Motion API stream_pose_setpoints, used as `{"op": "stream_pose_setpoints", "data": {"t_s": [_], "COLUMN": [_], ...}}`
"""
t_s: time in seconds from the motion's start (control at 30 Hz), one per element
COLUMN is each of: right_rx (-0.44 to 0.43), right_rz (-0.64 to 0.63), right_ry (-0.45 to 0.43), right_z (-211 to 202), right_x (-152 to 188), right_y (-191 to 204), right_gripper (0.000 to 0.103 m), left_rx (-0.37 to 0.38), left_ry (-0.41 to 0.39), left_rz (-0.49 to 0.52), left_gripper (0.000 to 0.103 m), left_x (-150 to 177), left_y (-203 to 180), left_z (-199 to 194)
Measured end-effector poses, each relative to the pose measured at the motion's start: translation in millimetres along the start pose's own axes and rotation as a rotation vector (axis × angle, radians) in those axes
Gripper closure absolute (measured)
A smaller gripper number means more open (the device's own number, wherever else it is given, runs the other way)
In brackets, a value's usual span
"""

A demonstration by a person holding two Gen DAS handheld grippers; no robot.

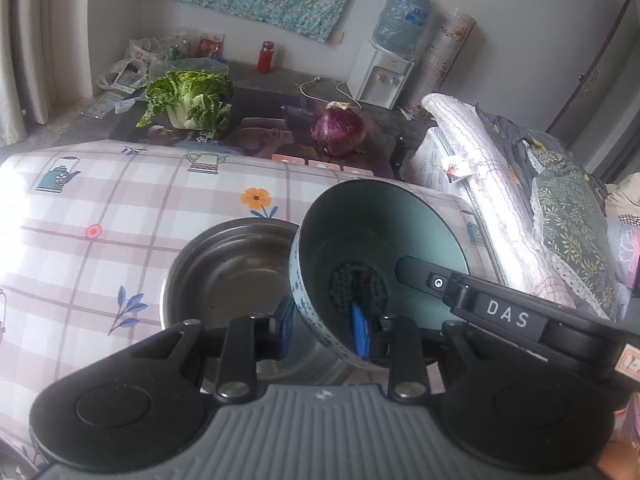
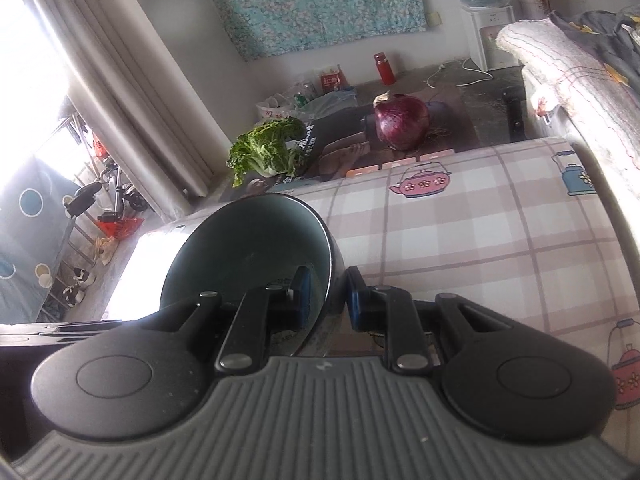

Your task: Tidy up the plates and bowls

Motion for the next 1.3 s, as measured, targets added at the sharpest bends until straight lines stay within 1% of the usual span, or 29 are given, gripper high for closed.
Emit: {"op": "stream_pose_setpoints", "data": {"t_s": [0.13, 0.23, 0.37, 0.5, 0.67, 0.87, 1.0, 1.07, 1.1, 1.13, 1.17, 1.2, 1.23, 1.3], "right_rx": [-0.043, -0.059, -0.059, -0.039, 0.0, 0.027, 0.045, 0.053, 0.055, 0.053, 0.044, 0.032, 0.019, 0.007], "right_rz": [-0.004, -0.016, -0.014, -0.005, -0.008, -0.008, -0.036, -0.05, -0.053, -0.055, -0.054, -0.053, -0.05, -0.045], "right_ry": [0.036, 0.067, 0.105, 0.14, 0.164, 0.178, 0.17, 0.164, 0.164, 0.163, 0.161, 0.158, 0.156, 0.144], "right_z": [27.0, 47.8, 71.5, 87.1, 92.8, 96.6, 98.4, 98.8, 98.9, 98.9, 98.4, 97.6, 97.1, 95.8], "right_x": [-3.0, -1.5, 4.8, 15.3, 25.8, 30.1, 31.4, 31.5, 31.8, 31.9, 32.1, 32.3, 32.5, 32.1], "right_y": [18.2, 30.0, 35.2, 30.3, 19.0, 8.6, 12.1, 14.8, 15.5, 16.2, 17.0, 18.5, 19.7, 21.3], "right_gripper": [0.084, 0.084, 0.084, 0.084, 0.084, 0.084, 0.084, 0.082, 0.081, 0.078, 0.071, 0.068, 0.062, 0.057], "left_rx": [-0.039, -0.063, -0.087, -0.084, -0.069, -0.074, -0.081, -0.074, -0.072, -0.07, -0.068, -0.063, -0.07, -0.072], "left_ry": [-0.009, 0.007, 0.038, 0.083, 0.115, 0.117, 0.125, 0.115, 0.106, 0.096, 0.084, 0.068, 0.051, 0.016], "left_rz": [-0.037, -0.053, -0.055, -0.052, -0.04, -0.041, -0.037, -0.037, -0.034, -0.032, -0.029, -0.025, -0.022, -0.008], "left_gripper": [0.073, 0.073, 0.073, 0.073, 0.073, 0.073, 0.073, 0.073, 0.073, 0.072, 0.068, 0.068, 0.066, 0.062], "left_x": [-5.9, -8.8, -7.1, 1.3, 9.3, 11.9, 13.0, 13.0, 12.7, 12.5, 12.1, 11.3, 10.6, 9.1], "left_y": [26.4, 42.7, 53.8, 57.3, 51.7, 48.7, 50.9, 52.4, 52.7, 52.8, 52.8, 52.7, 52.9, 53.5], "left_z": [0.6, 7.8, 23.8, 40.3, 53.8, 60.1, 61.5, 58.7, 56.4, 54.0, 51.3, 48.0, 44.3, 36.5]}}
Point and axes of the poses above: each gripper's, at about its wrist camera, not at the fingertips, and z roughly the way its jaws point, y to its left, x to its underside, the point moved 3 cm from there along z, roughly the way its jaws point, and after that the axes turned 11 degrees about -x, right-handed, at the moved point
